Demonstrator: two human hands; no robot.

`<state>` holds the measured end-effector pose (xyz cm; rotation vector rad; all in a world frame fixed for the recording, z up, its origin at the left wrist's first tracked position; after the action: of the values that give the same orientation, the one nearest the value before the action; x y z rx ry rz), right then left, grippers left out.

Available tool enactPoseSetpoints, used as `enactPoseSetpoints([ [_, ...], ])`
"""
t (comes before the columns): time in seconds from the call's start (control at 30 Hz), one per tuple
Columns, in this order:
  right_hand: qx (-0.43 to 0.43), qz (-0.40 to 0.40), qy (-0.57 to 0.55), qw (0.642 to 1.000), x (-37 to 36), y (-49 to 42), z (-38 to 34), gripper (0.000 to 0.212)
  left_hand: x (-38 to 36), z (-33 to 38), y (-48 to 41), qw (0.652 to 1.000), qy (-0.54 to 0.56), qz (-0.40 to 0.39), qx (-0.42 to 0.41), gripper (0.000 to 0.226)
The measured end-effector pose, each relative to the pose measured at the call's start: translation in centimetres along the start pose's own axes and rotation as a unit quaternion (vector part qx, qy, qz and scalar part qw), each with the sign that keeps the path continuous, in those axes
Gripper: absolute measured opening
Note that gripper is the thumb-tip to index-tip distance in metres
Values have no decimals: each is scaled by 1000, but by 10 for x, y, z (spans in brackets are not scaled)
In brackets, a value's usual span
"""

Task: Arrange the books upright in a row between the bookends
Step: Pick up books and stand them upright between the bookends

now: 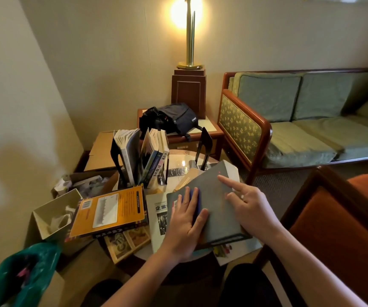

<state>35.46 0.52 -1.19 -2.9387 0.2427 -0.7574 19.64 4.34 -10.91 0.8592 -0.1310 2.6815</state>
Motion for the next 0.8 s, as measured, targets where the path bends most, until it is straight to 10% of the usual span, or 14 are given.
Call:
enactPoseSetpoints([
  [0.3,17,0,23,1000,34,-64,-43,41,44,9,-44,999,-23,-8,-32,82],
  [0.8,27,-175,285,942,-4,-200,-70,31,118,-3,-188,901,-431,23,-36,63],
])
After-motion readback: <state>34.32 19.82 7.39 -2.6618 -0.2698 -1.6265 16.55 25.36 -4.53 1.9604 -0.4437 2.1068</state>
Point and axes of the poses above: each hand's wrist, its own y-axis away from the middle knuckle, its own x-axis out of the back of the hand, z = x × y, the point moved 8 cm from there along -y, towards the middle knuckle, and after that the axes turned 5 degrees about x, right-handed, at the moved point
